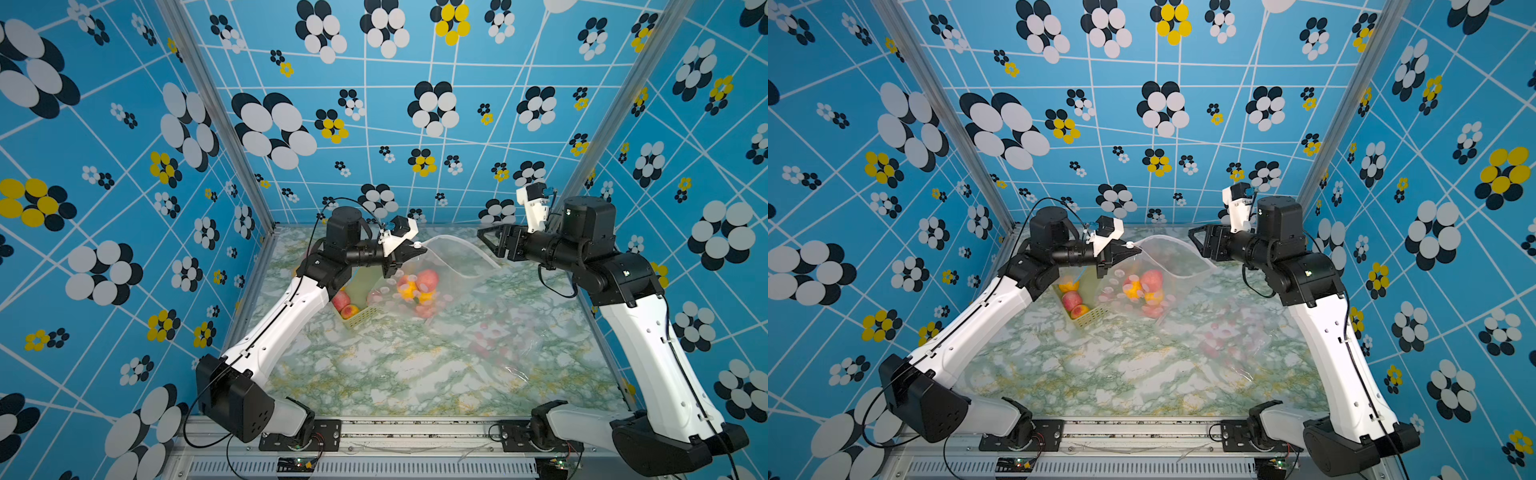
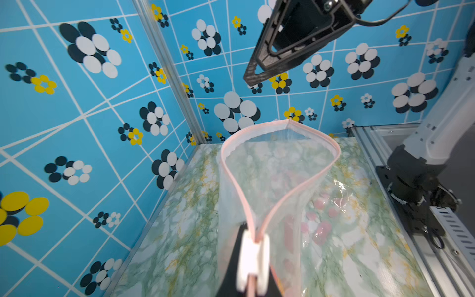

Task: Place the peach in a zip-top bag and seal the zipper
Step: Adjust the zipper food storage bag at the center of the board.

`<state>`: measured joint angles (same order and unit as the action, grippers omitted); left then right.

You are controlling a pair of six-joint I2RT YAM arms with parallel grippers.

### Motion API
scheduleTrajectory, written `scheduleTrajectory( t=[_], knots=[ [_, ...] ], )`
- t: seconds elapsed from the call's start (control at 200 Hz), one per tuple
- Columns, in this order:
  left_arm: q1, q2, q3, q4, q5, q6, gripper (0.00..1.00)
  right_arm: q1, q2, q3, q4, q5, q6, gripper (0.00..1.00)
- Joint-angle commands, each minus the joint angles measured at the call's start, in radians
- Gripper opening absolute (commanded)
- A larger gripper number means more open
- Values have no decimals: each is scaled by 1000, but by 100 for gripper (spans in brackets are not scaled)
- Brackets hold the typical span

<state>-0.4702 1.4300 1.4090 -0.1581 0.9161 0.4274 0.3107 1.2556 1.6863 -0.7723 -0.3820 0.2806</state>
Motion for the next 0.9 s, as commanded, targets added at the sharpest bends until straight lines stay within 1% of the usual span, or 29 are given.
scheduleTrajectory(
  t=[0.0,0.11,0.18,0.28,0.4,0.58,0.67,0.785,0.895],
  knots=[
    [1,-13,9,-246,150,129,0,-2,-11,-51,42,-158,-137,69],
    [1,-42,-44,-220,147,108,0,7,3,-72,93,-261,-165,69],
    [1,-62,-60,-200,125,97,0,22,7,-79,121,-296,-187,70],
    [1,-76,-52,-228,92,108,0,64,11,-79,129,-292,-226,72],
    [1,-82,-39,-282,92,136,0,126,43,-79,106,-278,-261,75],
    [2,-88,-48,-301,93,150,0,161,92,-79,109,-283,-281,84],
    [1,-89,-48,-312,91,158,0,170,110,-78,119,-317,-291,88],
    [2,-83,-53,-299,55,150,0,182,142,-54,85,-380,-311,87],
    [8,-77,-47,-298,14,132,0,212,152,-36,21,-378,-350,84]
  ],
)
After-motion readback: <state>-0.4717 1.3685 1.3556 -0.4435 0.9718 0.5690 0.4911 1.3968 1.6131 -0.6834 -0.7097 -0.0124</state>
